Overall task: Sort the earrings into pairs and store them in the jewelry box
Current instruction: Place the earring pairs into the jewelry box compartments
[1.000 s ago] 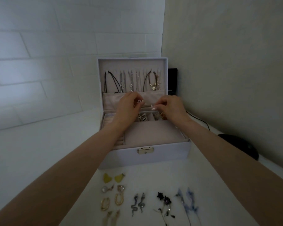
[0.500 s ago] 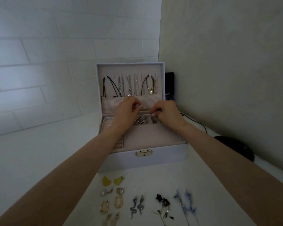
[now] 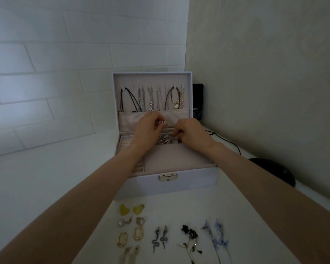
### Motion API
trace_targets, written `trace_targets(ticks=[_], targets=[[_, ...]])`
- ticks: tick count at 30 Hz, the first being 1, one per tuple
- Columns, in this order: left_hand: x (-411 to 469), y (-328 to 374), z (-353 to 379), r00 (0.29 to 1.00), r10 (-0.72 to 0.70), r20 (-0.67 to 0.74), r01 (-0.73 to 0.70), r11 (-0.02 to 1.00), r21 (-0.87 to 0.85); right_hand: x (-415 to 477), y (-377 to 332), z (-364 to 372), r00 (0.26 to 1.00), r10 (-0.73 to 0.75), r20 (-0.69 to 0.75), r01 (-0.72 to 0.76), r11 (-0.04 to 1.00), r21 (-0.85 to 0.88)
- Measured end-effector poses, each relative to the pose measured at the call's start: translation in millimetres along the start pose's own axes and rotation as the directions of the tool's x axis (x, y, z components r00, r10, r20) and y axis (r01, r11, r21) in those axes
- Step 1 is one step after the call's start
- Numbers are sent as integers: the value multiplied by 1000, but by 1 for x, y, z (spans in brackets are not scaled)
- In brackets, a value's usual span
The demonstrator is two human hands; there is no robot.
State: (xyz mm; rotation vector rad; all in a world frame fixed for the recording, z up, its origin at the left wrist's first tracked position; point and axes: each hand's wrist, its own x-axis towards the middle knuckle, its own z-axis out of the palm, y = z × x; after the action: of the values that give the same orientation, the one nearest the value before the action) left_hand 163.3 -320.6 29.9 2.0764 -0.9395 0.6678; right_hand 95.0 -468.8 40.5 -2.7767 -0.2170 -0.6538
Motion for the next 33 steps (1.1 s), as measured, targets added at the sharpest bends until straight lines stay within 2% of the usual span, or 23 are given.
trace_targets(ticks=[9, 13, 20, 25, 33], targets=[[0, 1, 0, 1000, -4, 21, 4, 1000, -14, 2, 1, 3, 1000, -21, -15, 21, 1000, -17], [-1, 4, -1, 999, -25, 34, 28, 996, -81, 3, 1, 5, 998, -38, -41, 36, 998, -43], [-4, 10, -3, 996, -29, 81, 41, 987, -156, -3, 4, 2, 974, 38, -221, 13, 974, 226], [-6, 15, -5, 995, -31, 90, 50, 976, -213, -4, 2, 3, 974, -64, -217, 104, 978, 182], [-6, 20, -8, 996, -31, 84, 51, 969, -242, -6, 1, 0, 965, 30, -262, 50, 954, 295]])
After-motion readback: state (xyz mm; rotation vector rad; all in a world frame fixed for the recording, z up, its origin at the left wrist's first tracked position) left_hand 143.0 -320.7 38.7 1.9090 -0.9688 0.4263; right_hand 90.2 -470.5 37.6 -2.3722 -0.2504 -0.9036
